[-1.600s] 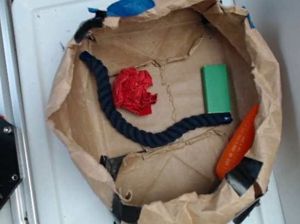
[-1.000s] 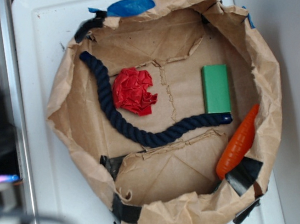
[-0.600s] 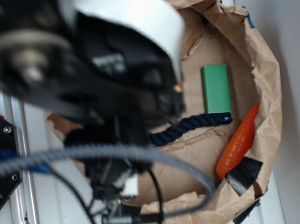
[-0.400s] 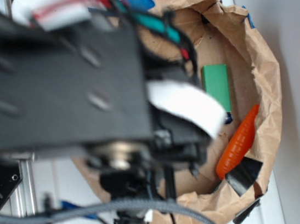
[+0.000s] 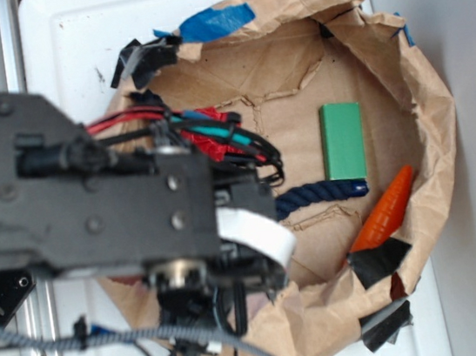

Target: Grab the blue rope.

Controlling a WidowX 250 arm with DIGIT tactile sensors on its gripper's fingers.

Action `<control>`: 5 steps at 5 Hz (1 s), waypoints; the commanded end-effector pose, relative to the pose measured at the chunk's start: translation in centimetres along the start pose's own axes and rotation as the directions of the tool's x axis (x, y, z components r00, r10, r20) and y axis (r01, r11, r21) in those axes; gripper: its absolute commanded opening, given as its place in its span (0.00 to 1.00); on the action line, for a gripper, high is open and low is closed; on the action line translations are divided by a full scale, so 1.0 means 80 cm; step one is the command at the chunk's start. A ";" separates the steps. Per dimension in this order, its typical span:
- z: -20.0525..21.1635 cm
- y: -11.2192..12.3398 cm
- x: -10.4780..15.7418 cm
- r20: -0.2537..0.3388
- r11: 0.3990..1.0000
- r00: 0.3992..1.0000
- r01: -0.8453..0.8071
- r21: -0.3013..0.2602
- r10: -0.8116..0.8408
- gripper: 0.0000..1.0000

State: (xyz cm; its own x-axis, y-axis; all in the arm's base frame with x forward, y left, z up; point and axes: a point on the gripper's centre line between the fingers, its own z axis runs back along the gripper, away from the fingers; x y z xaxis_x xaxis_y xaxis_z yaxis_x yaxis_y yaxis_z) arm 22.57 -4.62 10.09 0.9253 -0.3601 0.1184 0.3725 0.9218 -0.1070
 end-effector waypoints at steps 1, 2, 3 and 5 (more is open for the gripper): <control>0.074 0.012 0.003 0.155 1.000 0.988 -0.028 0.004 0.027 1.00; 0.099 0.023 0.011 0.193 0.999 0.980 -0.051 -0.001 0.050 1.00; 0.085 0.056 0.021 0.154 0.997 0.985 -0.074 0.004 0.072 1.00; 0.033 0.086 0.023 0.070 0.998 0.995 -0.069 0.008 0.068 1.00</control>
State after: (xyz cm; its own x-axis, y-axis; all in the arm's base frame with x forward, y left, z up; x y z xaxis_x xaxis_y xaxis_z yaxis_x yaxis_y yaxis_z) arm 26.47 1.26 11.39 0.9419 -0.3009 0.1491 0.3197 0.9393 -0.1246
